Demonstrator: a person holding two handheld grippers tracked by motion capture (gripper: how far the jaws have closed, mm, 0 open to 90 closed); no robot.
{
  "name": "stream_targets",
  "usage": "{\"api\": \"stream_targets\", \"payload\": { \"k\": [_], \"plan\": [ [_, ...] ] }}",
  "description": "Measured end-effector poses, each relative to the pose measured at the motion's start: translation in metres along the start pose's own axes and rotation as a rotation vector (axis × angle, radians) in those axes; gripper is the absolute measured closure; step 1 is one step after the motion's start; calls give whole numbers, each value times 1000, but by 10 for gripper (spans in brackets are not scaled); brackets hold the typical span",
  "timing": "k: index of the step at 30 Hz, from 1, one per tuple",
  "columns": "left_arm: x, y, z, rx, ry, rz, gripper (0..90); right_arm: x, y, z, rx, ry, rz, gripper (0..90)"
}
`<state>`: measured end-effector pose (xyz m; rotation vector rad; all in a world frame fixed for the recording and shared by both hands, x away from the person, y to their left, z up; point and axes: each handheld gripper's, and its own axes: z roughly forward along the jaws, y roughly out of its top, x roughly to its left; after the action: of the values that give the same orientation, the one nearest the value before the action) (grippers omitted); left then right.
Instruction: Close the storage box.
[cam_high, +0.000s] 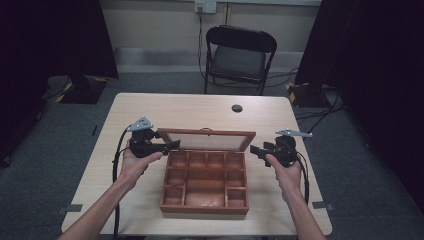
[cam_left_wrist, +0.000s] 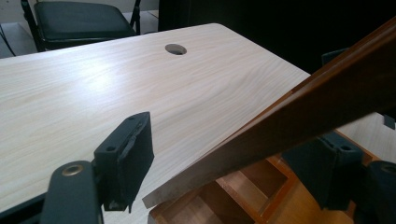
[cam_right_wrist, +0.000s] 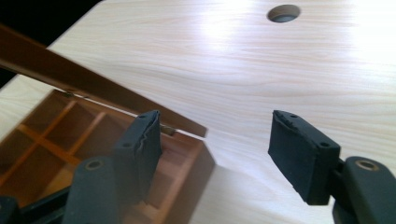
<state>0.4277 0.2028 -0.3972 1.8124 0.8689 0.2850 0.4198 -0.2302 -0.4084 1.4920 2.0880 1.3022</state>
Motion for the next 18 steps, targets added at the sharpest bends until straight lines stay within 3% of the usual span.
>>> {"api": "stream_targets", "payload": {
  "k": [6,10,13,18],
  "plan": [
    [-4,-1,-1,11,-12,2,214,-1,6,-6,-31,17,13,341],
    [-5,0,0,2,-10,1,203,6,14,-9,-46,42,0,341],
    [-7,0,-1,6,-6,9,195,11,19,-12,-48,33,-25,346],
    [-10,-2,-4,27,5,21,157,11,25,-19,-69,49,-15,339]
  ]
}}
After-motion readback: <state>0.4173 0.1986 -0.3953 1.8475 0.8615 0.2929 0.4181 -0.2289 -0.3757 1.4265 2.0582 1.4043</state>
